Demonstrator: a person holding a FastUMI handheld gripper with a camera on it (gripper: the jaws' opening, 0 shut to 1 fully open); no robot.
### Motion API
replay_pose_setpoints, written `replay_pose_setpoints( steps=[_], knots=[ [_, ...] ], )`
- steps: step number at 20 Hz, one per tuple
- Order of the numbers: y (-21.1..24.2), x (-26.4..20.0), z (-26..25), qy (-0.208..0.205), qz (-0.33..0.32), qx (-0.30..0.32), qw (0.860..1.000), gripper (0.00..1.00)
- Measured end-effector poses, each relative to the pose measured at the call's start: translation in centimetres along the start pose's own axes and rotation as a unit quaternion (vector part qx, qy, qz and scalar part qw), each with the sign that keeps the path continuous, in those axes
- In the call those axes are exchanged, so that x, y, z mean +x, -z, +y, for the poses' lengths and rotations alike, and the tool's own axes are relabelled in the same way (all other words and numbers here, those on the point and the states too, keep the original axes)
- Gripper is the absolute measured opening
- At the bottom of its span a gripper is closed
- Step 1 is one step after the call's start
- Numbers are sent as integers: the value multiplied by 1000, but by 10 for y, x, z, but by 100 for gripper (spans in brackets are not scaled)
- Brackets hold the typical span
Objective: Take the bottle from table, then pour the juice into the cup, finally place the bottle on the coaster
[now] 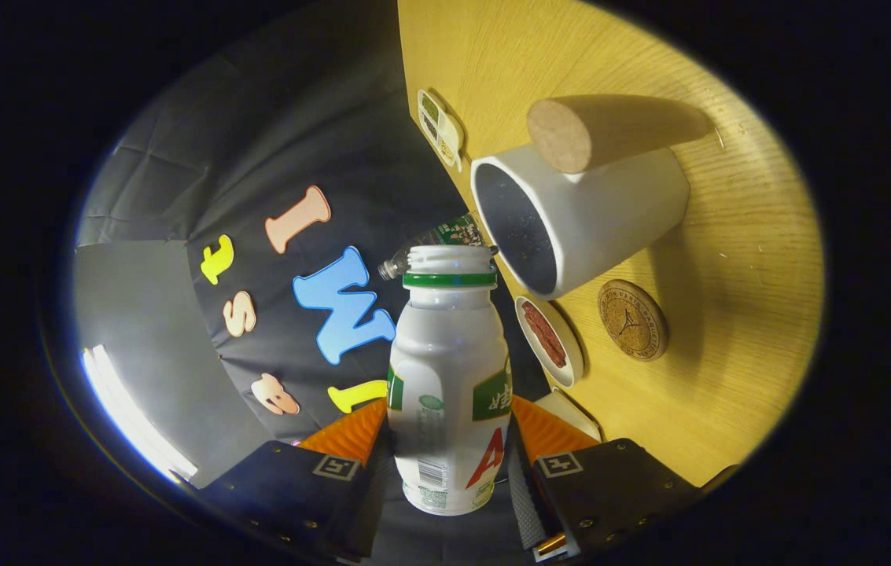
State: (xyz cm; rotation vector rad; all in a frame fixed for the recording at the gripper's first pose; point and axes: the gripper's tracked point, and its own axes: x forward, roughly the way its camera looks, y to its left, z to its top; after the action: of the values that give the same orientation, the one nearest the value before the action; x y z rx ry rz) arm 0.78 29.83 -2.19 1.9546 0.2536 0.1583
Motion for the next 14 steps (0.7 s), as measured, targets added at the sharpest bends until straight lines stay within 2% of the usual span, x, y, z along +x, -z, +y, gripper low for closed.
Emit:
replay_pose_setpoints(
  steps=[9, 14],
  knots=[
    [-4, 1, -6, 5, -5, -9, 1000, 67],
    [-7, 2, -25, 46, -12, -76, 996, 67]
  ],
)
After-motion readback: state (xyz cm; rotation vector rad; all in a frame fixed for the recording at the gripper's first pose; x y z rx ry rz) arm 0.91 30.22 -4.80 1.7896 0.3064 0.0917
